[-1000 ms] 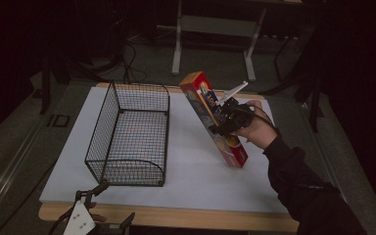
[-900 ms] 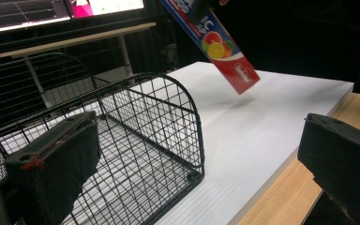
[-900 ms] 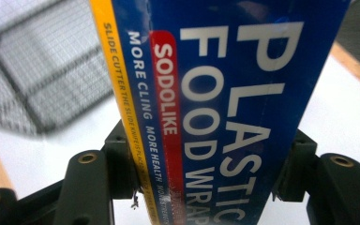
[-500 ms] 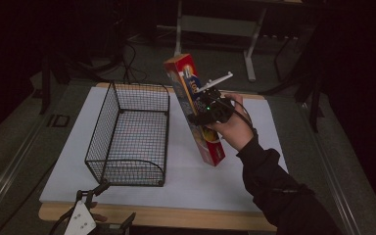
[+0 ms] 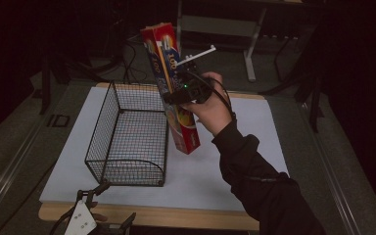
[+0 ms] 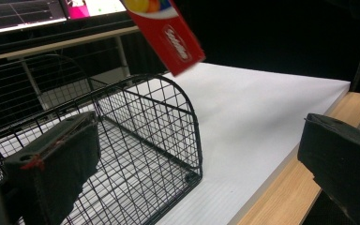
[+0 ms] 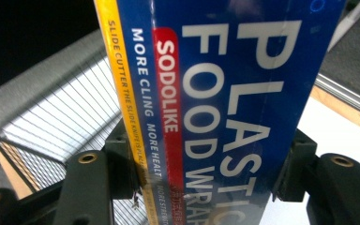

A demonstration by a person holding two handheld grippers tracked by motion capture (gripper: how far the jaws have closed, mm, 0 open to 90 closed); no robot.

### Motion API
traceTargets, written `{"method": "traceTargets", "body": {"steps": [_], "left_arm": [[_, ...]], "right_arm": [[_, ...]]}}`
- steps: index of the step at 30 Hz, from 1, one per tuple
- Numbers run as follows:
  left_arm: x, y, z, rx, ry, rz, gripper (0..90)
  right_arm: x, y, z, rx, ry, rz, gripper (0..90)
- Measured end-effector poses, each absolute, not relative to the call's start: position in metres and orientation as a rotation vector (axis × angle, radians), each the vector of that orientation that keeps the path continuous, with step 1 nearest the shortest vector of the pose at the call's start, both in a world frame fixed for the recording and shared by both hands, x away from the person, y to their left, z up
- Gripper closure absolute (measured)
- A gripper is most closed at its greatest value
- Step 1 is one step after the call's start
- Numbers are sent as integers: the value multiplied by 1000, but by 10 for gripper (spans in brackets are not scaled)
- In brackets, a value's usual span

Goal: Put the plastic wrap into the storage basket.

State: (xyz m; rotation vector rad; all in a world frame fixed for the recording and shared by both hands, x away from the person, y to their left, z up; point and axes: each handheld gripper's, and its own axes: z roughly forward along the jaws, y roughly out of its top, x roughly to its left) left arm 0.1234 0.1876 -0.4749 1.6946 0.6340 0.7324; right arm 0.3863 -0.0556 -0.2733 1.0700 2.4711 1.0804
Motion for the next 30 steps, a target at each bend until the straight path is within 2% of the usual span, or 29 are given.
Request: {"method": "traceTargets", "body": {"steps": [6,12,30], "left_arm": [[124,187,-475,1694,631,728,1],[123,187,-475,1695,626,729,1],[123,187,-475,1699,615,723,1]], "right_arm": [[383,-26,-259,1060,2456,1094,395],[380,1,-259,1078,2449,1128,395],[381,49,-325,1180,2521,1086,396]]}}
